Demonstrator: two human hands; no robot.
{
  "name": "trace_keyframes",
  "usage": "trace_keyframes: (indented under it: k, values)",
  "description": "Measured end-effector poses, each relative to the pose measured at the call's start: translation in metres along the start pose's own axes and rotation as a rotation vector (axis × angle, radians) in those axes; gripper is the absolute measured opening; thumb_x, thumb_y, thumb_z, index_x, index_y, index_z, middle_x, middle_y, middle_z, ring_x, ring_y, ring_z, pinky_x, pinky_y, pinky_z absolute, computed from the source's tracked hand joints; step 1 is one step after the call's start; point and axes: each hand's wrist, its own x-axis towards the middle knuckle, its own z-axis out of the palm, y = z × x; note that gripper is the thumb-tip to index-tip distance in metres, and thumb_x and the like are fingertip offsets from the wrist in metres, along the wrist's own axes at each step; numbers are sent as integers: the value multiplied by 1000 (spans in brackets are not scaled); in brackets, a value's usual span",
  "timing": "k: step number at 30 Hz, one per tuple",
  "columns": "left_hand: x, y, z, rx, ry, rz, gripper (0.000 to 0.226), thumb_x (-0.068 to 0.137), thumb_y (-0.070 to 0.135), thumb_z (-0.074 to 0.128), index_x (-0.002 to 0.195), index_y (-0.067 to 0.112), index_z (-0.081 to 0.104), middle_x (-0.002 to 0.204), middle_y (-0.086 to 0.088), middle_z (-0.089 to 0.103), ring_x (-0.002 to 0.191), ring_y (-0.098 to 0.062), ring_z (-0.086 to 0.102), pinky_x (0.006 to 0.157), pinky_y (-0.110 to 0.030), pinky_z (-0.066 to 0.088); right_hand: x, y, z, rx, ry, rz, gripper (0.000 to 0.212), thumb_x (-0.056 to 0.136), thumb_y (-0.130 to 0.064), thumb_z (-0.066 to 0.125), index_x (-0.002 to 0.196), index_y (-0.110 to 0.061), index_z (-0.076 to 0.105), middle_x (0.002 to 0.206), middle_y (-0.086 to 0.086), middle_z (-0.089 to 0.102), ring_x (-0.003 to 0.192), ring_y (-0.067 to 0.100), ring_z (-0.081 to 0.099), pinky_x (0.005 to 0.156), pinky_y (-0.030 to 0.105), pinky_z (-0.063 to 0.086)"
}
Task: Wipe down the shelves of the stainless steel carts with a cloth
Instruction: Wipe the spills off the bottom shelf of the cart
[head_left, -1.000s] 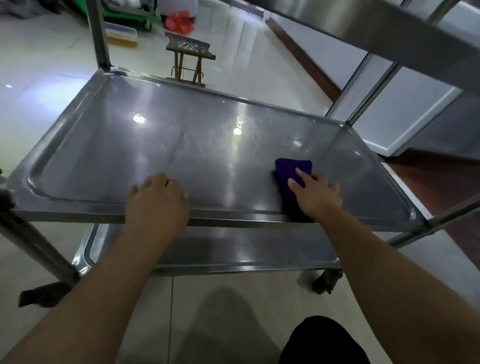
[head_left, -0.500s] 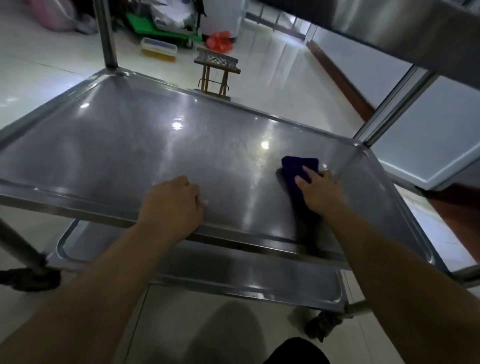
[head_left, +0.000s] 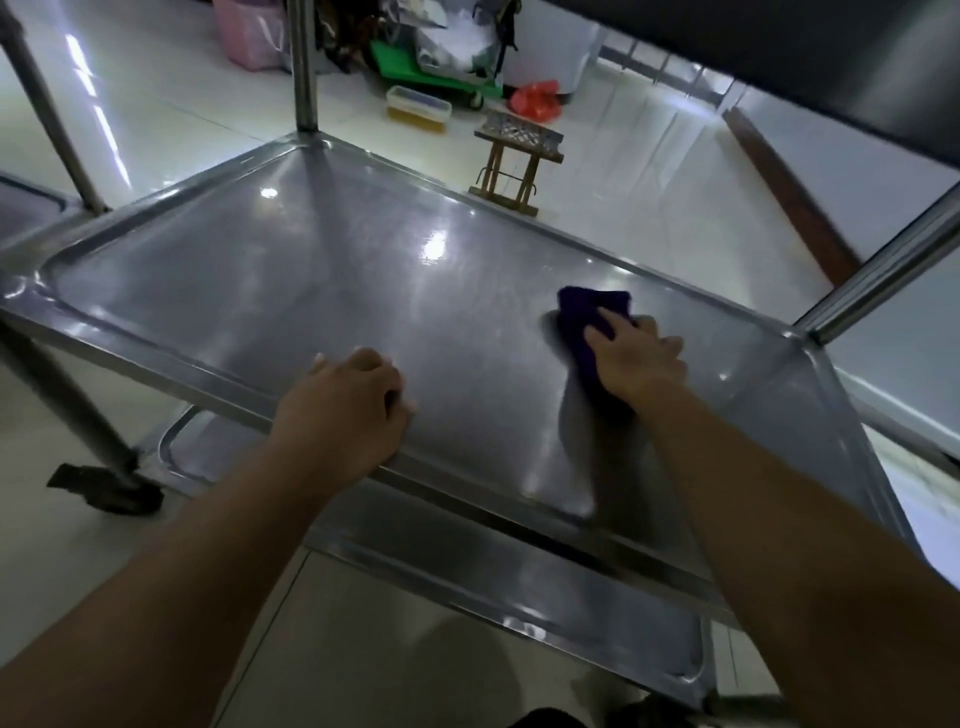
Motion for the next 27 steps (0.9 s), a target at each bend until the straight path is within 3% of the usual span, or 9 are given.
trace_keyframes:
  k: [3, 9, 11, 14, 16, 18, 21, 24, 27]
  values:
    - [-1, 9, 3, 27, -2, -52, 32, 95, 37, 36, 107, 17, 58, 122, -4, 53, 110, -23, 53, 112, -43, 20, 5, -19, 3, -51, 22, 100, 50, 94, -53, 25, 141, -38, 28, 147, 8, 24, 125, 40, 25, 99, 52, 26]
    - [-7, 15, 7, 70, 8, -101, 40, 97, 36, 33, 129, 16, 47, 139, -5, 45, 130, -24, 40, 113, -43, 20, -20, -51, 14, -86, -106, -687, 51, 89, -66, 22, 139, -55, 20, 150, -10, 22, 125, 29, 25, 94, 44, 28]
    - [-8, 14, 9, 99, -12, -95, 43, 98, 37, 30, 134, 18, 42, 146, -4, 38, 135, -23, 33, 114, -43, 18, -11, -27, 9, -69, -75, -639, 47, 89, -67, 24, 136, -59, 22, 149, -13, 26, 123, 28, 29, 94, 40, 28]
    - [-8, 16, 10, 111, -20, -95, 42, 98, 36, 30, 132, 16, 45, 145, -6, 38, 135, -25, 34, 113, -44, 20, 3, 12, -1, -1, 3, -140, 47, 92, -59, 29, 138, -52, 27, 149, -6, 28, 124, 34, 29, 98, 44, 27]
    - [-7, 18, 10, 99, 5, -91, 39, 97, 33, 32, 126, 14, 50, 140, -8, 44, 129, -28, 41, 111, -46, 24, -7, 21, -2, 8, 11, 56, 49, 94, -55, 26, 142, -46, 25, 148, 1, 27, 123, 36, 29, 99, 47, 27]
    - [-7, 19, 9, 110, 17, -70, 36, 97, 31, 34, 122, 13, 53, 136, -8, 47, 127, -28, 43, 110, -47, 25, -34, 15, 1, -46, -7, 5, 50, 94, -57, 24, 143, -46, 22, 149, 0, 23, 123, 35, 27, 100, 49, 29]
    - [-10, 17, 9, 111, 14, -46, 35, 96, 30, 36, 123, 13, 52, 138, -7, 45, 130, -27, 39, 110, -47, 23, -91, 7, 13, -68, 9, -332, 52, 90, -65, 20, 140, -52, 25, 149, -7, 24, 122, 29, 28, 102, 45, 31]
    - [-9, 13, 8, 108, -23, -21, 35, 96, 30, 35, 122, 14, 51, 139, -7, 43, 133, -28, 35, 110, -48, 23, -139, 24, 10, 47, -51, -619, 53, 83, -74, 17, 134, -61, 25, 144, -18, 27, 109, 9, 23, 93, 32, 27]
    - [-7, 11, 7, 226, -104, 30, 34, 95, 30, 36, 119, 11, 51, 135, -10, 44, 130, -31, 35, 107, -51, 28, -132, 64, -1, 115, -75, -544, 46, 86, -71, 26, 130, -61, 31, 145, -16, 31, 116, 11, 31, 97, 29, 24]
